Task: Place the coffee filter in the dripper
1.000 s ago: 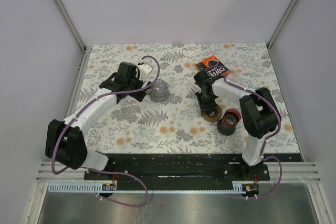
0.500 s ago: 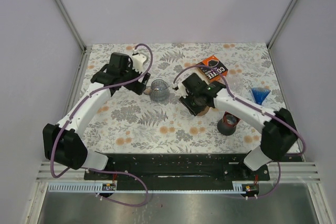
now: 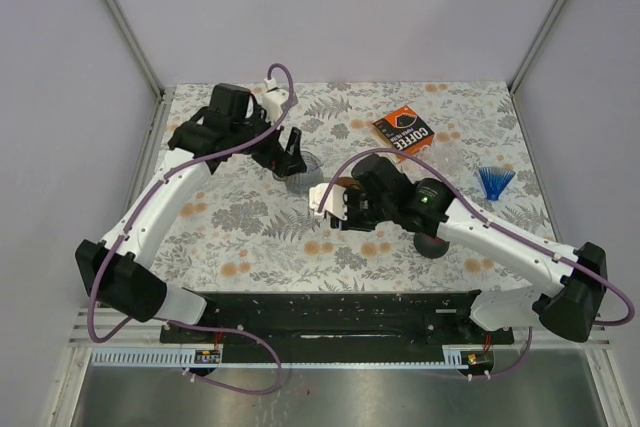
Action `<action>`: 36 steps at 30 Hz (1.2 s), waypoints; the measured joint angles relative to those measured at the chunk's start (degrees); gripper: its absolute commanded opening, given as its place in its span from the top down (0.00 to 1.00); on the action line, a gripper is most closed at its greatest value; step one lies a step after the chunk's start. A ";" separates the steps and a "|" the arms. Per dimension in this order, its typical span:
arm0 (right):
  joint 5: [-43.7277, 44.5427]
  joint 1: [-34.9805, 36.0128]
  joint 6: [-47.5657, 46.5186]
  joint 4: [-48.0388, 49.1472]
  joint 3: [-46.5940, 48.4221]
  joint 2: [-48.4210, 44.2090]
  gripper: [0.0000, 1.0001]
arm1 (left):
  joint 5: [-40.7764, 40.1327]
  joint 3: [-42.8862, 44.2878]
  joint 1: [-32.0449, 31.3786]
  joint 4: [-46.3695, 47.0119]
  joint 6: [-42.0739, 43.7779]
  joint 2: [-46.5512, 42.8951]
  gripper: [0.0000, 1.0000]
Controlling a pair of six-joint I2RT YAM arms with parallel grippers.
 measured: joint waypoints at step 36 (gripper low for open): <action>3.80 1.36 -5.64 5.44 2.38 8.02 0.50 | 17.25 -2.97 -5.97 0.81 -13.35 7.04 1.00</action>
